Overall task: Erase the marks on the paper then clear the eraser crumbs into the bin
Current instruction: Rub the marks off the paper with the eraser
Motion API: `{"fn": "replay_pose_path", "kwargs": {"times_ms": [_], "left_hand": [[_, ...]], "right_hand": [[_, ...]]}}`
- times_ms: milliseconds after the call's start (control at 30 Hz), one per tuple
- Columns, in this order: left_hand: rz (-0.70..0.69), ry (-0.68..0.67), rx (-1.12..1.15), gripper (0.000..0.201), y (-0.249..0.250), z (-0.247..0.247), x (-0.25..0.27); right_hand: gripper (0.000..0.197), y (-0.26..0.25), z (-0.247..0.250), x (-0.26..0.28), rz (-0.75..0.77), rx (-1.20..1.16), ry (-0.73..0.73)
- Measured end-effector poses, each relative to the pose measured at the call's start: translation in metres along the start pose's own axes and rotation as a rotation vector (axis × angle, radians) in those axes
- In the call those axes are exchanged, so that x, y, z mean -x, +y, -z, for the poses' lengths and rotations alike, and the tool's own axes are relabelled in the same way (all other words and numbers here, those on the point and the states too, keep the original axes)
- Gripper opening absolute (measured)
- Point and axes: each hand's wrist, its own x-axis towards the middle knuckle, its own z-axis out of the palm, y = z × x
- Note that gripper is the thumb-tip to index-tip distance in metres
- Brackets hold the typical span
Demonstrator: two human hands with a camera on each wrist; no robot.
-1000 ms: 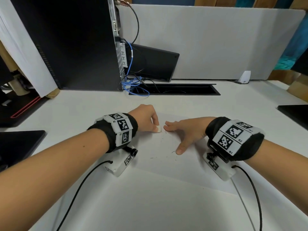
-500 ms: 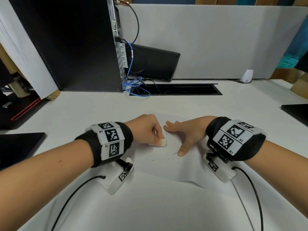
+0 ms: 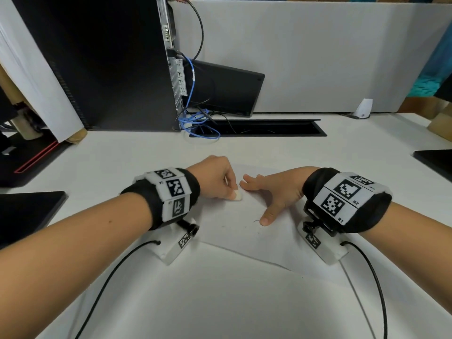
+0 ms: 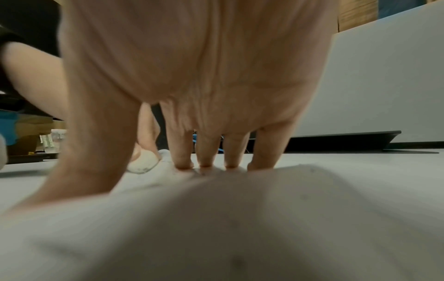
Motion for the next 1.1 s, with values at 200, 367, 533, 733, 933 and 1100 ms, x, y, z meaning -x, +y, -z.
{"fn": "replay_pose_path", "kwargs": {"times_ms": [200,367,533,733,933,1100], "left_hand": [[-0.023,-0.089,0.069,0.012,-0.005,-0.004,0.022],[-0.001,-0.018,-0.013,0.021,-0.003,-0.002,0.016],[0.019,0.02,-0.001,0.02,-0.003,-0.003,0.01],[-0.04,-0.221,0.033,0.013,-0.001,-0.002,0.039],[-0.005,0.076,-0.011,0.02,-0.003,0.019,0.013],[0.038,0.073,-0.025,0.024,-0.006,0.007,0.001]], "right_hand": [[0.105,0.001,0.0,0.0,-0.002,0.002,-0.006],[0.105,-0.001,0.001,0.0,-0.008,0.031,-0.015],[0.107,0.001,0.001,0.0,-0.008,0.014,-0.017],[0.106,0.0,0.0,0.0,-0.007,0.01,-0.009],[0.107,0.001,0.003,-0.001,-0.001,0.02,-0.03],[0.107,0.001,0.009,0.002,0.025,0.037,-0.013]]}}
